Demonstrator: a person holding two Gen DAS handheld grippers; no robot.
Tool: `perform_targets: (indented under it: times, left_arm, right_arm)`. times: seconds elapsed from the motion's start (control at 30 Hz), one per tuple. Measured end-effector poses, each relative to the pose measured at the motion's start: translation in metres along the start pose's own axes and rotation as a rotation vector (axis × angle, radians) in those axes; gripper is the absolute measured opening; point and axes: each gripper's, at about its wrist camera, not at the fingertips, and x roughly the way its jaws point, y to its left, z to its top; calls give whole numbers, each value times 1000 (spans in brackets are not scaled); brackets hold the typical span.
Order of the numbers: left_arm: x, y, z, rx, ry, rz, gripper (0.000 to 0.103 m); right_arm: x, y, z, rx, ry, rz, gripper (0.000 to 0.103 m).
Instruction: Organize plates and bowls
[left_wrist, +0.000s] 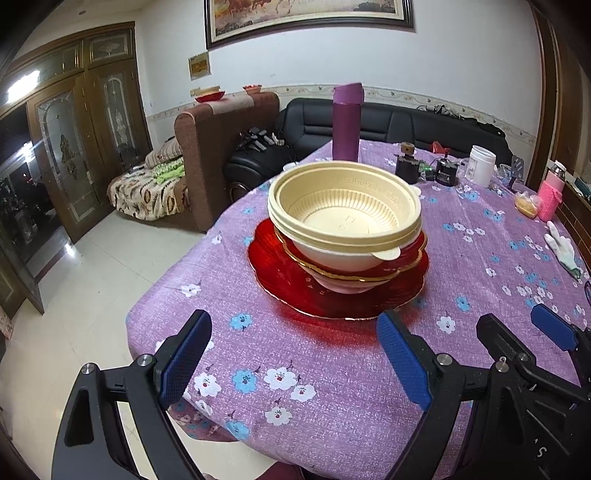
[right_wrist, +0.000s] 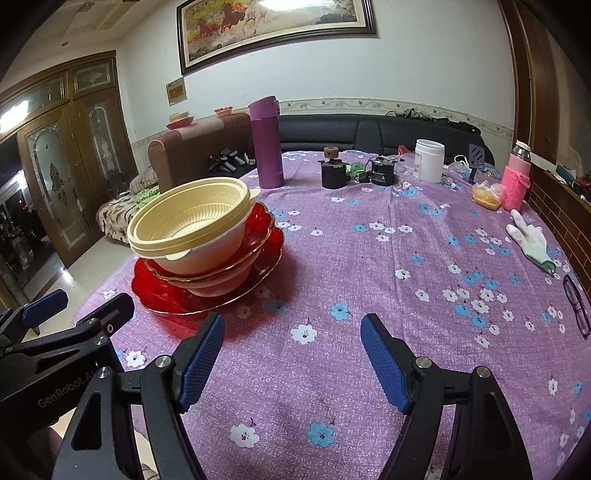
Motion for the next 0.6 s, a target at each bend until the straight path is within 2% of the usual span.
perform_targets:
  times: [0.6]
  left_arm:
    - [37, 1, -1, -10, 88, -27, 91]
  right_arm:
    - [33, -3, -2, 6, 77, -5, 82]
